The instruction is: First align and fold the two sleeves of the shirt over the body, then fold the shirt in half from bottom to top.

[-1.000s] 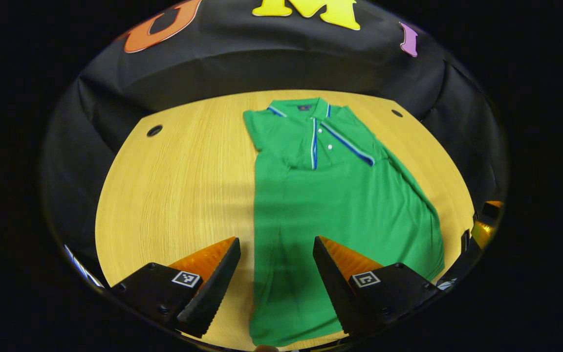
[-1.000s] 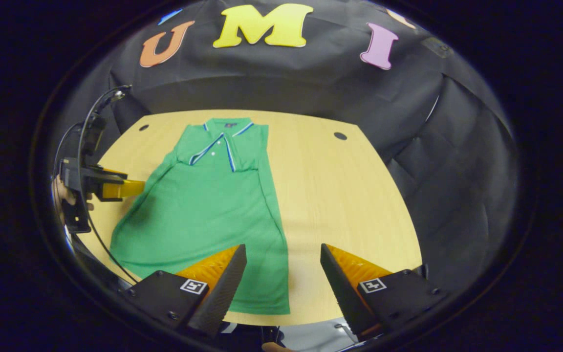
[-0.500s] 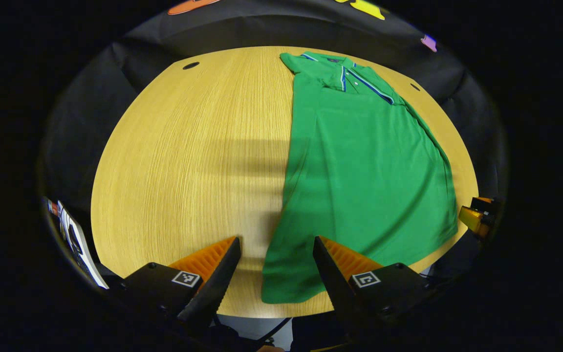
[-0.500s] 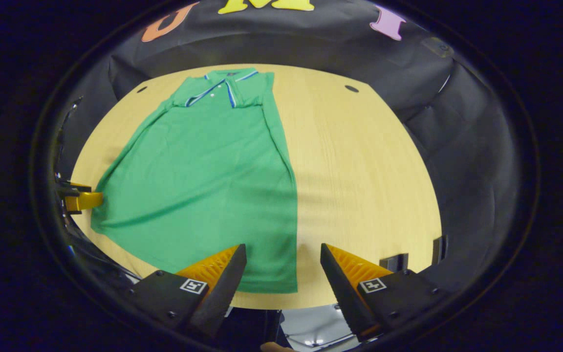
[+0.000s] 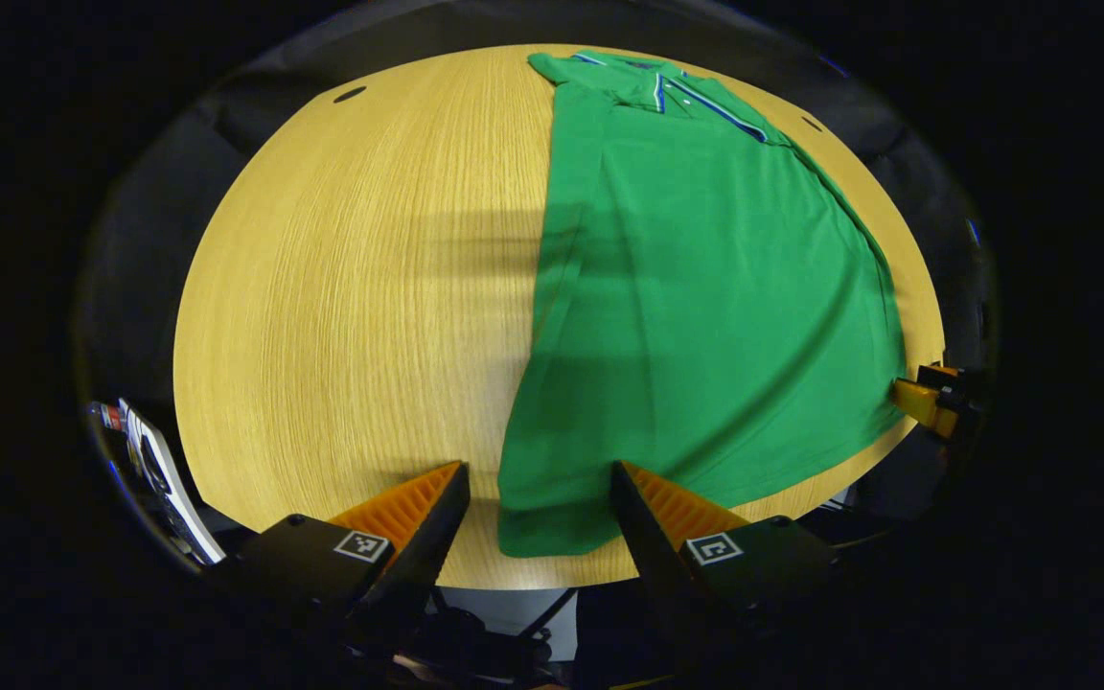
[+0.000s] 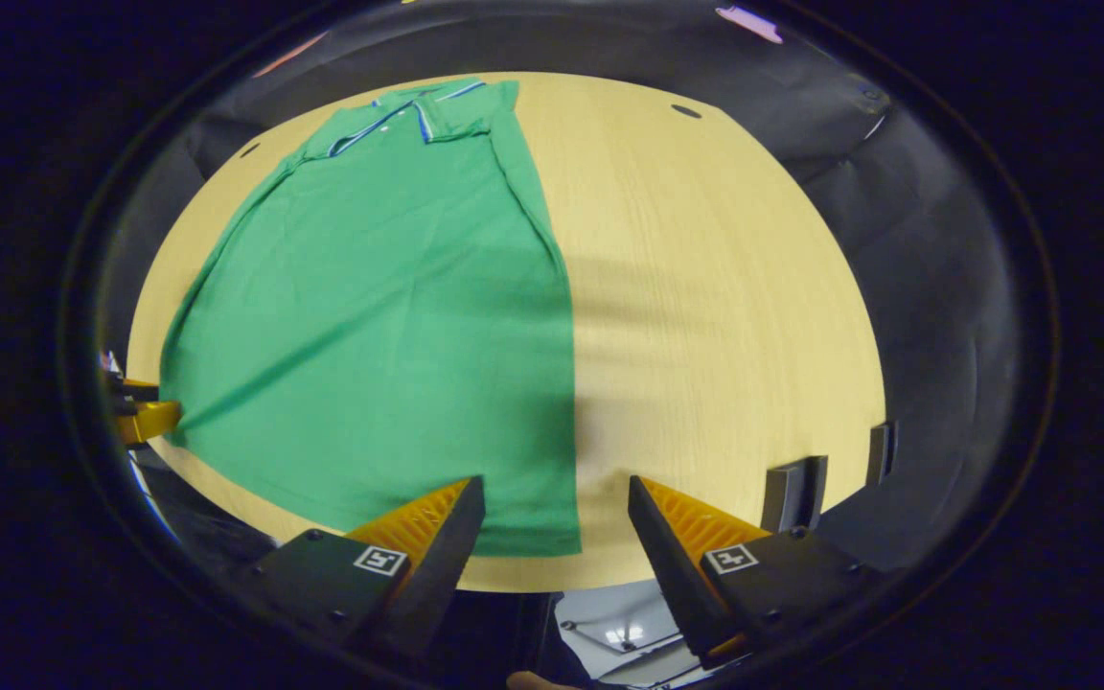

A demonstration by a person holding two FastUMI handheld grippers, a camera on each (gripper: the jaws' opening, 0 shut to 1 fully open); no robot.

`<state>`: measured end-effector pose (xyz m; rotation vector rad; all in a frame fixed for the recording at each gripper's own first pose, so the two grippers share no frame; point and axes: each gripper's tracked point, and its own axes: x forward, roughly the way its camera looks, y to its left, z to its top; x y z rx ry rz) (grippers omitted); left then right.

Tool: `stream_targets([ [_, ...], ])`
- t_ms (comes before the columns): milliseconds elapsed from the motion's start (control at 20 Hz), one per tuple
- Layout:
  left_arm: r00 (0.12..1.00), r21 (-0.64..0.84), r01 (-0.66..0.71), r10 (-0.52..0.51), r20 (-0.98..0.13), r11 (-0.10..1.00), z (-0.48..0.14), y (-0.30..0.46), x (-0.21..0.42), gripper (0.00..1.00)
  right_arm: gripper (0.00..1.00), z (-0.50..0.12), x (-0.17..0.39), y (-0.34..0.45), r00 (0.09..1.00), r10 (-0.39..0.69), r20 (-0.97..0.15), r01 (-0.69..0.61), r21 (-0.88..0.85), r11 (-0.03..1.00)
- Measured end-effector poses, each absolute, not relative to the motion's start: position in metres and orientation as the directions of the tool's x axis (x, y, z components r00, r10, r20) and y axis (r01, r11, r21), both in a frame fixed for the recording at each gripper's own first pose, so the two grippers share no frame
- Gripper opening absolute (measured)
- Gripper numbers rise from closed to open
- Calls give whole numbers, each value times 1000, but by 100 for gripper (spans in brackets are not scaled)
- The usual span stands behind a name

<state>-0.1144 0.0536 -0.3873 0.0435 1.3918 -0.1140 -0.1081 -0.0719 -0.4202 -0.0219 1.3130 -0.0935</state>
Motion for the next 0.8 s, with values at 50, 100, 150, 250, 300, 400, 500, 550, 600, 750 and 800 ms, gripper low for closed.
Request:
stream_targets([
  [50,161,-36,81,-49,-986,996,-387,54,-115,96,91,-420,-107,-71,245,-78,-967,52,-67,996],
  [100,149,-36,64,-45,-988,997,-388,53,-115,95,91,-420,-108,-71,232,-74,-970,50,-64,997],
  [150,133,-37,66,-45,-990,997,-388,51,-116,94,94,-420,-108,-72,217,-70,-974,49,-60,997],
  [250,115,-41,86,-51,-992,995,-389,47,-117,90,94,-423,-108,-66,180,-28,-983,66,-16,998],
  [300,107,-43,94,-53,-993,995,-388,45,-116,84,83,-424,-107,-61,169,9,-986,84,23,996],
  [400,94,-44,111,-55,-994,993,-388,39,-116,67,69,-425,-109,-64,140,19,-990,113,35,993],
  [500,85,-50,110,-60,-995,993,-389,34,-115,58,65,-424,-108,-63,115,22,-993,79,31,996],
  [550,82,-55,97,-63,-995,994,-389,32,-115,47,51,-425,-109,-63,101,21,-995,74,29,997],
  [600,78,-61,93,-69,-995,994,-388,30,-114,36,37,-426,-109,-61,89,24,-996,74,31,997],
  [750,73,-92,54,-96,-993,994,-388,27,-112,17,9,-426,-106,-59,66,34,-997,37,36,999],
  [800,72,-100,40,-103,-992,994,-388,26,-112,5,9,-425,-106,-60,61,46,-997,29,48,998],
])
